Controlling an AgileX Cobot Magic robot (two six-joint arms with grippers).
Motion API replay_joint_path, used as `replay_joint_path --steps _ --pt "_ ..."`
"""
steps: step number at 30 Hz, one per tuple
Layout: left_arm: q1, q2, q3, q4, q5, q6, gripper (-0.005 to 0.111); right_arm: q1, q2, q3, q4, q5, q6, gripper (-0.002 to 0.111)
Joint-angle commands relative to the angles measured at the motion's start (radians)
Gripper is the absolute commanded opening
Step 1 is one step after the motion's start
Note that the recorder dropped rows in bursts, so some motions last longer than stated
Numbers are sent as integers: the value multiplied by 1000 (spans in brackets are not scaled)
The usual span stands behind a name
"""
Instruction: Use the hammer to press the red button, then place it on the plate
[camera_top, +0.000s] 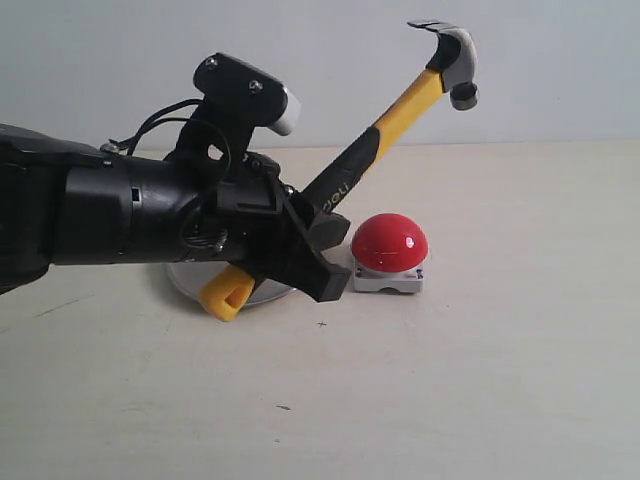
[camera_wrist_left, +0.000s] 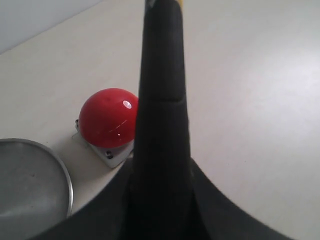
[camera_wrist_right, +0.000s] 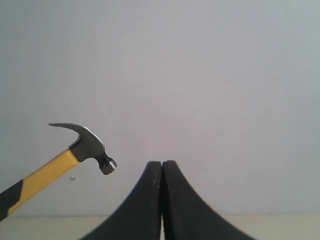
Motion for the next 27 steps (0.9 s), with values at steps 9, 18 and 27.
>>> replay_joint_path --steps 9,18,27 --pt "-1 100 10 -9 9 3 0 4 -23 8 10 131 13 0" --pt "1 107 10 -9 -139 -2 0 4 -23 8 25 362 204 0" --pt "1 107 10 -9 -137 -33 0 4 -23 8 -102 553 202 0"
